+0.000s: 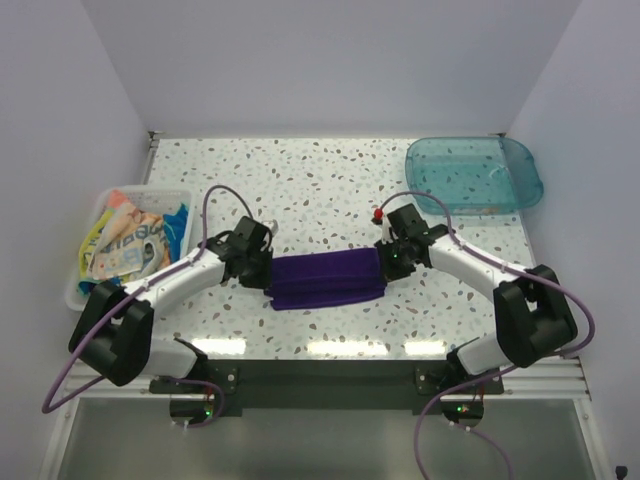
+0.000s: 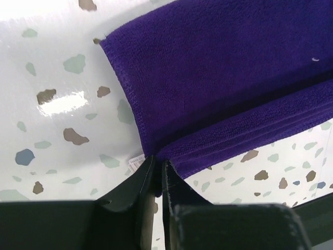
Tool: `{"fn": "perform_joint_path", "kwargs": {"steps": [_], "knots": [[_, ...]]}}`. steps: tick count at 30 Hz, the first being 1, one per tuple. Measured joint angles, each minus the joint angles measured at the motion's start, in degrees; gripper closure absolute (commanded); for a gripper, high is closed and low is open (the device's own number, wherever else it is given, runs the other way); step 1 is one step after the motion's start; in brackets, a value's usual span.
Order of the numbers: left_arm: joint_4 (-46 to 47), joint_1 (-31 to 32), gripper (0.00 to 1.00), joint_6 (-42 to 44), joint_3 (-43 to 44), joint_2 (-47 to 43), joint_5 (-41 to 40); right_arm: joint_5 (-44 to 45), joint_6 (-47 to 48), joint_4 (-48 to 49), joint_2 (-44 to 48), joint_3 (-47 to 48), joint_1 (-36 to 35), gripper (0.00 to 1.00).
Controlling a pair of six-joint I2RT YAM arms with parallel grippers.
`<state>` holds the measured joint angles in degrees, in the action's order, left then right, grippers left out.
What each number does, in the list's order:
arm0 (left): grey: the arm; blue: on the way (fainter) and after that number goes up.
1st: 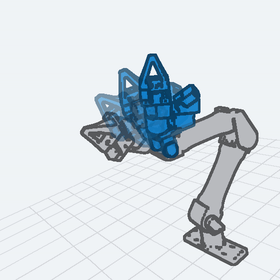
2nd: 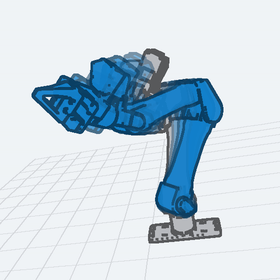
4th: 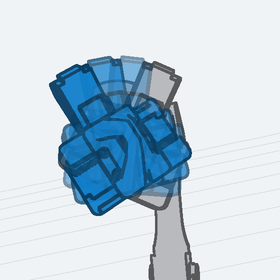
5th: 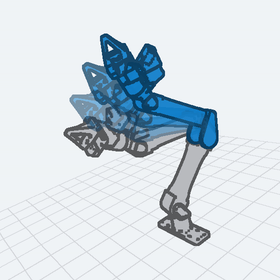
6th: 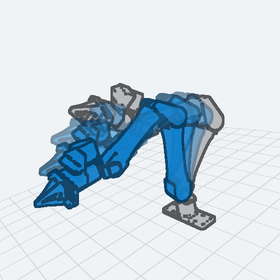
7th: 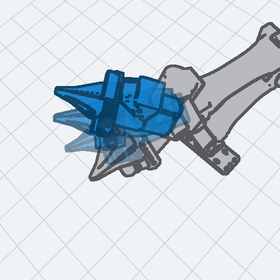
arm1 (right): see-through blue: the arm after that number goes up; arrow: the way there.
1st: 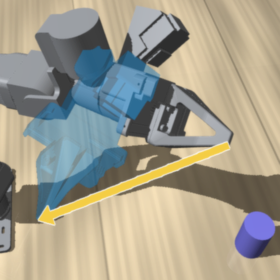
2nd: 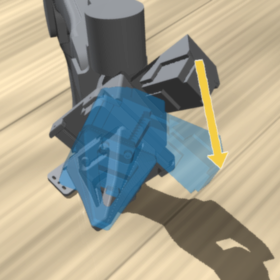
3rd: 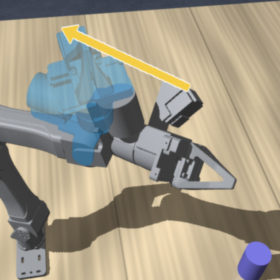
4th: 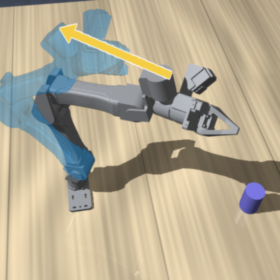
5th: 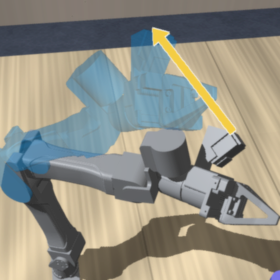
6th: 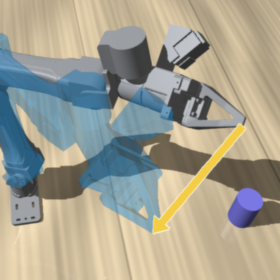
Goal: Fold and stack the towels
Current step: Fold the towel
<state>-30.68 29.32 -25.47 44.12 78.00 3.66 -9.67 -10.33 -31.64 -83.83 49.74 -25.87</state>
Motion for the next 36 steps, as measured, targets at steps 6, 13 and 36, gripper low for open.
{"fn": "perform_joint_path", "kwargs": {"steps": [6,13,36], "knots": [[0.0,0.0,0.58,-1.2,-3.4,-0.9,2.1,-0.6,-1.6,-0.1,0.6,-1.8,0.0,0.61],[-0.9,0.7,0.34,-4.7,-7.6,-12.0,8.0,-2.5,-2.7,-3.6,8.7,-5.2,-1.2,0.56],[11.1,8.4,0.67,-14.9,-10.5,-4.1,7.0,-1.4,-14.3,10.8,7.2,-12.5,-2.3,0.74]]}}
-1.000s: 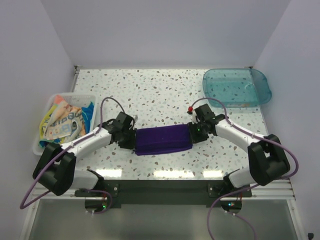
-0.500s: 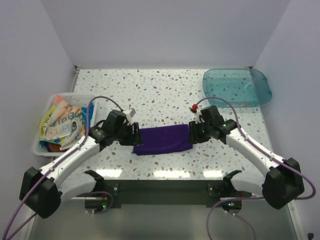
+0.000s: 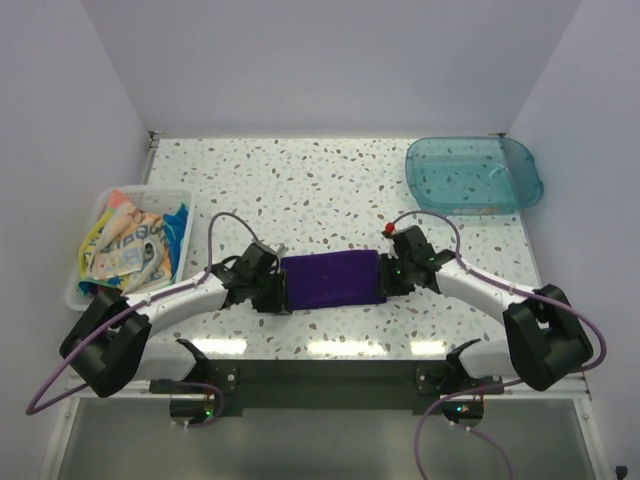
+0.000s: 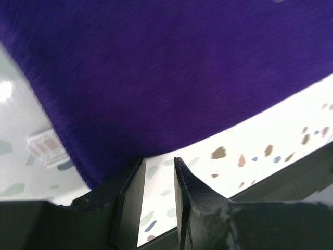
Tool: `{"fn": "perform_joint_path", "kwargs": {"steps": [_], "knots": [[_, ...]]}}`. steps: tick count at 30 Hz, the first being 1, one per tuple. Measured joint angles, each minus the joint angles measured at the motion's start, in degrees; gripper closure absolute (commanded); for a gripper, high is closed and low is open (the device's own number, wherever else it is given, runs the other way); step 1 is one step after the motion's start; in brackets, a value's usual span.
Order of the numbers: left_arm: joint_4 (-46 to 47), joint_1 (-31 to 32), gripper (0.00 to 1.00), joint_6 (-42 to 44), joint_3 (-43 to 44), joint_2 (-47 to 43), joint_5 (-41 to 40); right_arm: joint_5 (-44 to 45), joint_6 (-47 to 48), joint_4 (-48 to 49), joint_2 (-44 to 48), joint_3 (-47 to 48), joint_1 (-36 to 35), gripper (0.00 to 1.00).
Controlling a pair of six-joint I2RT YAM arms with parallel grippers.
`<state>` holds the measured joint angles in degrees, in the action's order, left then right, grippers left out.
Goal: Fold and stack the towels
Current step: Fold the towel
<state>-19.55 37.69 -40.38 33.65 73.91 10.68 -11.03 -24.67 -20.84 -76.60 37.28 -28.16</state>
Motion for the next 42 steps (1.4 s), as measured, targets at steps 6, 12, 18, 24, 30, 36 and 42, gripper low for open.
{"fn": "perform_joint_path", "kwargs": {"steps": [6,12,18,24,30,36,42], "knots": [[3.0,0.3,0.67,-4.0,-3.9,-0.6,0.6,4.3,-2.6,0.0,0.8,-1.9,0.5,0.73],[-0.3,0.3,0.53,-4.7,-3.2,-4.1,-1.4,7.1,-1.7,-2.8,3.9,0.7,1.3,0.69],[-5.0,0.3,0.52,-4.4,6.4,-7.2,-4.6,6.9,1.2,-1.7,2.1,10.2,1.3,0.70],[-3.6,0.3,0.60,-3.5,10.2,-4.8,-8.0,7.1,2.3,3.0,-8.2,14.3,1.6,0.72],[0.2,0.3,0.61,-3.8,3.8,2.1,-7.3,7.0,2.4,5.7,-17.2,14.7,3.8,0.72],[4.3,0.3,0.60,-5.3,-0.9,1.4,-5.6,5.5,2.4,7.1,-17.9,14.7,7.7,0.65],[0.0,0.3,0.52,-5.3,0.3,-0.9,-7.5,5.3,5.0,4.0,-14.7,14.9,8.7,0.61]]}}
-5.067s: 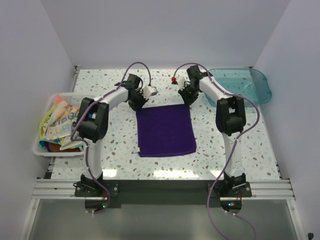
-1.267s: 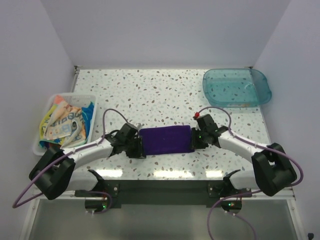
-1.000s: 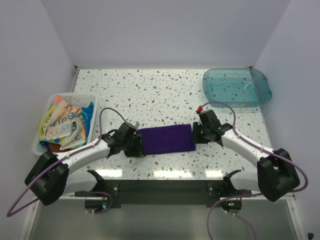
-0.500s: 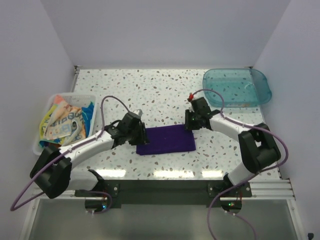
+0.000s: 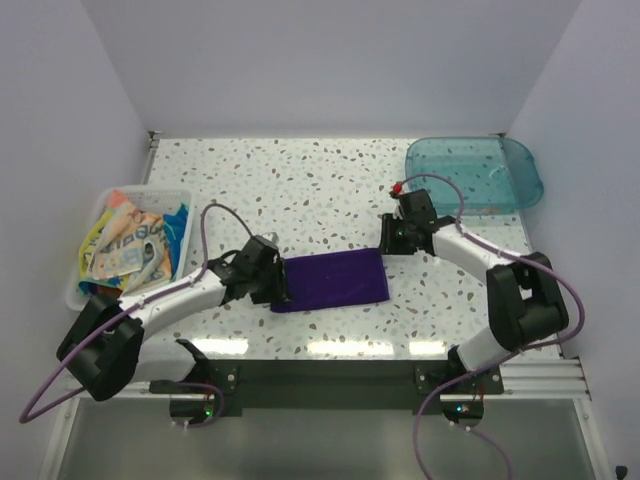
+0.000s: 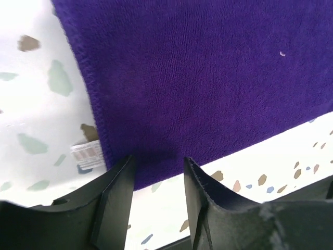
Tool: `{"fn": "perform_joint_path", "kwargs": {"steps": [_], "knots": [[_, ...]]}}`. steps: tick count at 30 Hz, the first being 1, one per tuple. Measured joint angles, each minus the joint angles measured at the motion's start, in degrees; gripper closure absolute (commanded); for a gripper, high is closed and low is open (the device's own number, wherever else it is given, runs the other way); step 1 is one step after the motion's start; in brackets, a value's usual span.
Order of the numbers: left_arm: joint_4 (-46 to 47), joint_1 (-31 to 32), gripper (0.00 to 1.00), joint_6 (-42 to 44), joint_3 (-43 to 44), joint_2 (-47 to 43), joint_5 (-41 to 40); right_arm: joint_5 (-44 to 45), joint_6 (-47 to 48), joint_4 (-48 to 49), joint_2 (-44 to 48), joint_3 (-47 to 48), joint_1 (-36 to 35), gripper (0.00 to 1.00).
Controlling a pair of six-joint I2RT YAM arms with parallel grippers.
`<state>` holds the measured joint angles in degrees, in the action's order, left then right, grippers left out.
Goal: Fold and stack the towels
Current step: Fold the towel, then neatly place the folded towel into the bin
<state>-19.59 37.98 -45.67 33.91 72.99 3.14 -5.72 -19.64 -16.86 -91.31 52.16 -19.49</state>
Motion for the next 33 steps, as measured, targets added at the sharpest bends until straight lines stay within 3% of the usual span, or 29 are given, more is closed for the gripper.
{"fn": "perform_joint_path", "kwargs": {"steps": [7,9,16,22,26,28,30,31,33], "knots": [[-6.6,0.0,0.50,2.6,11.5,0.3,-5.4,-0.3,1.3,-3.6,12.9,-4.3,-1.9,0.61],[-6.4,0.0,0.50,3.8,14.4,2.0,-6.5,-0.2,1.2,-4.5,16.1,-6.9,-2.0,0.57],[-4.9,0.0,0.56,6.3,16.2,14.3,-8.5,1.5,0.6,-9.9,21.4,-10.6,-1.9,0.42],[-5.3,-0.6,0.57,9.0,19.2,20.6,-12.8,3.3,0.1,-11.5,23.5,-10.6,-1.7,0.41],[-5.7,-4.4,0.47,11.8,22.4,23.5,-15.2,3.7,-0.7,-12.3,23.5,-10.6,-1.6,0.39],[-6.4,-7.0,0.39,13.8,24.0,24.4,-17.0,3.9,-1.2,-12.5,23.5,-10.6,-1.3,0.26],[-8.0,-8.4,0.32,15.7,25.8,24.7,-18.9,4.0,-1.7,-12.7,23.5,-10.6,-0.9,0.20],[-8.8,-8.3,0.27,16.6,26.9,24.6,-19.6,4.1,-2.0,-12.9,23.5,-10.6,-0.3,0.10],[-9.7,-6.0,0.20,17.8,29.0,24.3,-20.9,4.4,-2.3,-13.4,23.5,-10.6,1.2,0.01]]}}
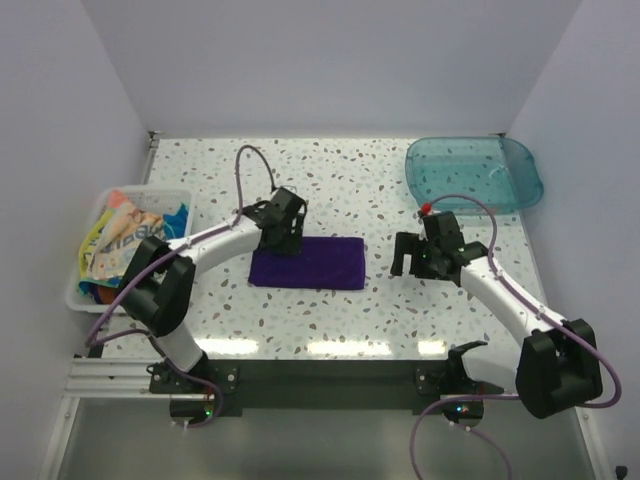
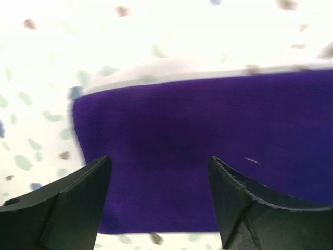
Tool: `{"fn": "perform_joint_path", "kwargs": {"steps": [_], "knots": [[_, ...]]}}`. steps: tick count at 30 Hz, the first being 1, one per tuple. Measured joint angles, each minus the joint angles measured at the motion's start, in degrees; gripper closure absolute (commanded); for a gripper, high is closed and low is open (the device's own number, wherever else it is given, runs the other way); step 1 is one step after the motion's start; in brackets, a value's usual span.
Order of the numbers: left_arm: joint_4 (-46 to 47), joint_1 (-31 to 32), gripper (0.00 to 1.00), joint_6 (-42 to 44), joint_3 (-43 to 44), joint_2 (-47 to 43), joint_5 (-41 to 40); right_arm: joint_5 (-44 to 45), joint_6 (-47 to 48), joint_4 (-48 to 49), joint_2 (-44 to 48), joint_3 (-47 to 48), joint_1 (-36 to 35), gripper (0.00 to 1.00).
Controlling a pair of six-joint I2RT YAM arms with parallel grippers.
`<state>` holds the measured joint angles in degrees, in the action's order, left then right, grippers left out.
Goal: Fold and stack the towels
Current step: Neatly place the folded towel into the bin
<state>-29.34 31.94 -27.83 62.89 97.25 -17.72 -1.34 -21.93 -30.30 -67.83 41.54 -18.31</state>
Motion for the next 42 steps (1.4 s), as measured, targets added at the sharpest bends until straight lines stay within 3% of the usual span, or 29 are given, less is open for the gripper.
{"fn": "perform_joint_path", "kwargs": {"steps": [2,6,9,13,16,20,30,32,33,34,35,42], "knots": [[-0.6,4.3,0.14,0.5,2.4,-0.5,-0.5,0.5,-0.2,-0.3,0.0,0.0,1.8,0.01],[-0.4,15.0,0.15,0.5,7.1,-0.7,-0.5,0.8,-0.8,-1.2,0.0,0.0,5.2,0.01],[-0.8,22.0,0.21,0.6,12.0,1.6,-0.9,0.8,-1.4,-2.0,0.0,0.0,8.2,0.01],[-0.4,28.1,0.40,1.6,19.8,9.6,-1.9,0.2,-2.7,-1.7,-0.1,-0.6,12.0,0.01],[-0.4,30.1,0.46,2.9,22.8,15.4,-2.6,-0.7,-3.6,-1.2,-0.5,-2.2,13.5,0.01],[-0.9,30.6,0.46,3.7,24.9,20.8,-3.0,-2.1,-4.5,-0.4,-1.2,-4.5,14.0,0.01],[-0.8,31.0,0.44,4.7,25.8,24.3,-5.0,-4.6,-5.2,1.9,-1.2,-5.3,14.2,0.01],[-0.6,31.3,0.51,4.7,25.8,24.5,-5.5,-5.5,-5.4,2.7,-1.2,-5.4,14.2,0.01],[-0.4,31.5,0.62,4.7,25.8,24.5,-5.6,-5.9,-5.6,3.2,-1.2,-5.5,14.2,0.01],[-0.1,31.6,0.87,4.6,25.7,24.6,-5.7,-6.5,-5.8,3.7,-1.2,-5.6,14.2,0.01],[0.3,31.8,0.97,4.4,25.4,24.7,-6.3,-7.3,-6.1,4.4,-1.2,-5.8,14.2,0.01],[5.0,31.3,1.00,4.3,20.6,21.9,-6.4,-12.5,-10.3,9.3,-2.2,-8.0,14.2,0.01]]}}
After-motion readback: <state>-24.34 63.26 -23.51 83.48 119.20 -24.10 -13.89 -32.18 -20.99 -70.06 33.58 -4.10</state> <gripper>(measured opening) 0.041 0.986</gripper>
